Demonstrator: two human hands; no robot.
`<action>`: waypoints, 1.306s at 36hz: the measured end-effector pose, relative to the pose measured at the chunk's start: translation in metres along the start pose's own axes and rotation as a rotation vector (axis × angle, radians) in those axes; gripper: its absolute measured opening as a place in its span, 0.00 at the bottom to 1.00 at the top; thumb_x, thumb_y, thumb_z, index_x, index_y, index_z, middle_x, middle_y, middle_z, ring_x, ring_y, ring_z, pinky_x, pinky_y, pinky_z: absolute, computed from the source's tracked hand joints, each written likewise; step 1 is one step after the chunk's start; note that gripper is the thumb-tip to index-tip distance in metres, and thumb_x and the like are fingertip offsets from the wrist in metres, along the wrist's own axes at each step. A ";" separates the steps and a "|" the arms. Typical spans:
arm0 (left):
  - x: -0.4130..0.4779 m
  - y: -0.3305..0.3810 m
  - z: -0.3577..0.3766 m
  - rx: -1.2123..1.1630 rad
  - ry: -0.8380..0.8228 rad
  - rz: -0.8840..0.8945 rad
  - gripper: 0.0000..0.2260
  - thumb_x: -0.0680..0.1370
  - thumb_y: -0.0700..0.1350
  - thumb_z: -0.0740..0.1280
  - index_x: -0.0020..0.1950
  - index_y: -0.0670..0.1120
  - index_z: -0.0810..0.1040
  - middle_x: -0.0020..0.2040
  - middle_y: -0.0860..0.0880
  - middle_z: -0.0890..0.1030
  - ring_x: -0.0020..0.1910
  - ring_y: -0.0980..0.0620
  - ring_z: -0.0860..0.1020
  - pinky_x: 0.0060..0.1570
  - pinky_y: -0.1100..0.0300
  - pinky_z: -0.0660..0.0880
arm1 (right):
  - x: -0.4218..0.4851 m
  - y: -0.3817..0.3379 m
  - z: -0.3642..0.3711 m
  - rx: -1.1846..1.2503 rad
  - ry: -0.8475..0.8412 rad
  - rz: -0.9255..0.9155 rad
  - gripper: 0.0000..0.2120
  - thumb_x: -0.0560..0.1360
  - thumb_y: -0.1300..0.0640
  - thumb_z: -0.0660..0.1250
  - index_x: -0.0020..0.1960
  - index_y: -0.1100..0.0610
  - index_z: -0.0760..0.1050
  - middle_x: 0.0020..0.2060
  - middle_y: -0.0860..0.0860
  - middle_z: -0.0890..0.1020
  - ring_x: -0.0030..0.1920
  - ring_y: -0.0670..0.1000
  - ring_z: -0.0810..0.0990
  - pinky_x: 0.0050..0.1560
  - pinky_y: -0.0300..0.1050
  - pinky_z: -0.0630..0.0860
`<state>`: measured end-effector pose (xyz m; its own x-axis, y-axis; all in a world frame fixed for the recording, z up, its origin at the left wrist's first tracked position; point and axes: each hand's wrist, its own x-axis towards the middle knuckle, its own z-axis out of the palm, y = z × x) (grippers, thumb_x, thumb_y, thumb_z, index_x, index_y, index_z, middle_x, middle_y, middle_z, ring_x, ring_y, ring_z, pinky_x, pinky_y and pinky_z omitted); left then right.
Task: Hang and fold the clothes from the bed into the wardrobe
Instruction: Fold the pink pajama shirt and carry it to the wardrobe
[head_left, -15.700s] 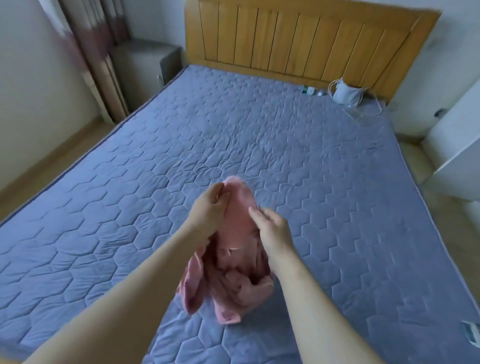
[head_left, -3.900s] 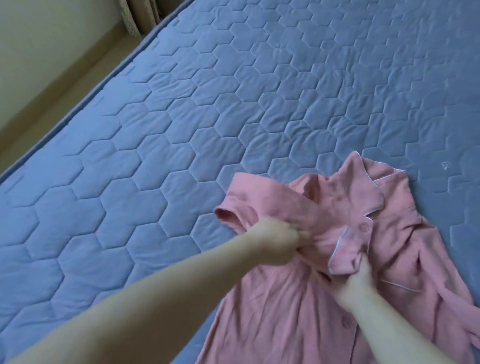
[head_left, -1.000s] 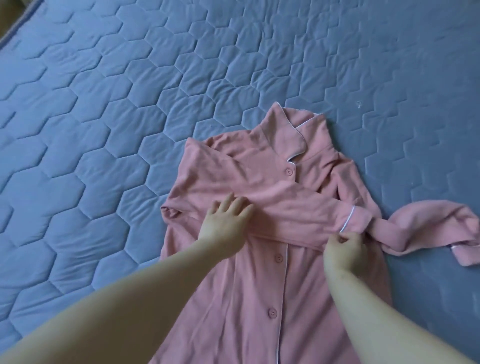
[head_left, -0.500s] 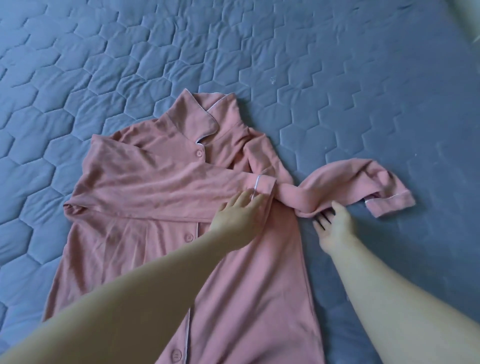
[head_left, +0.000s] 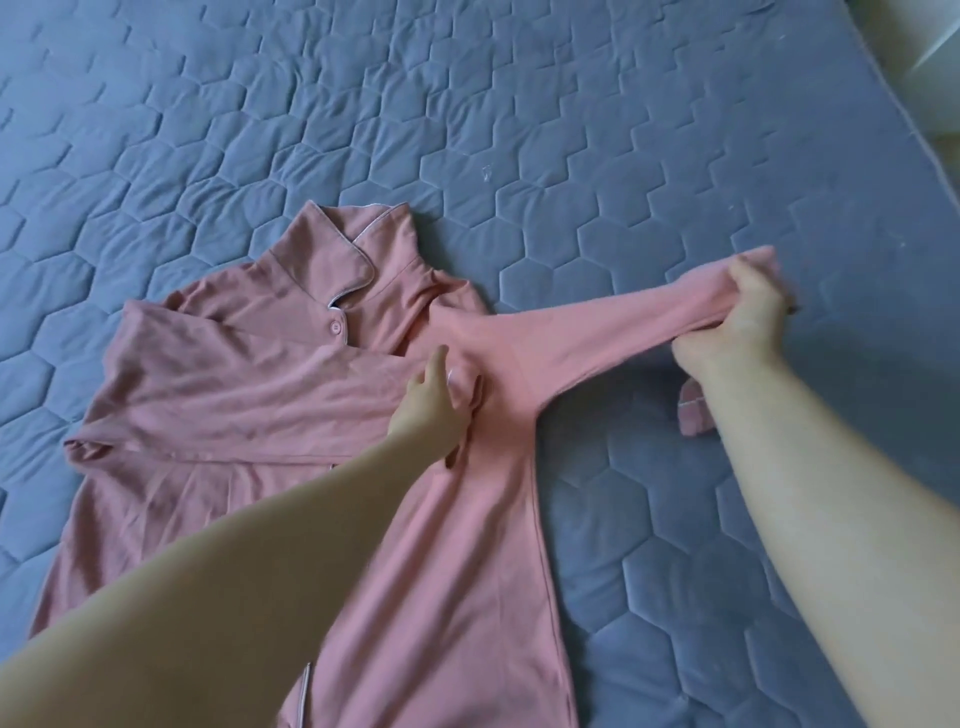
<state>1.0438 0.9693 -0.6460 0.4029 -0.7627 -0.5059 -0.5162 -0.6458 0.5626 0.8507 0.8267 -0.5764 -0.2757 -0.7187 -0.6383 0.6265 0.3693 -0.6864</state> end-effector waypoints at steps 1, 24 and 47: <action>0.003 0.003 -0.001 -0.051 -0.016 0.004 0.29 0.79 0.46 0.60 0.77 0.49 0.50 0.68 0.38 0.68 0.63 0.40 0.72 0.60 0.55 0.67 | 0.001 -0.010 0.004 0.010 -0.006 -0.041 0.23 0.67 0.56 0.73 0.61 0.55 0.74 0.57 0.52 0.80 0.50 0.53 0.83 0.44 0.51 0.81; 0.005 -0.009 -0.007 -0.131 0.290 -0.040 0.18 0.74 0.36 0.63 0.63 0.40 0.67 0.56 0.38 0.74 0.53 0.41 0.73 0.42 0.58 0.63 | -0.007 0.002 -0.004 -0.013 -0.069 -0.059 0.13 0.77 0.64 0.62 0.61 0.54 0.69 0.41 0.51 0.77 0.39 0.49 0.77 0.29 0.39 0.75; -0.026 -0.119 -0.119 -1.355 0.103 -0.552 0.31 0.75 0.69 0.52 0.68 0.49 0.68 0.59 0.47 0.75 0.57 0.47 0.75 0.55 0.50 0.69 | -0.149 0.188 -0.023 -2.250 -1.106 -0.470 0.31 0.76 0.50 0.60 0.75 0.41 0.51 0.70 0.51 0.64 0.70 0.56 0.62 0.69 0.52 0.61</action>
<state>1.1848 1.0623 -0.6217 0.3902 -0.3751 -0.8409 0.7838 -0.3439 0.5171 0.9930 1.0166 -0.6185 0.6034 -0.5237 -0.6014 -0.7777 -0.5531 -0.2988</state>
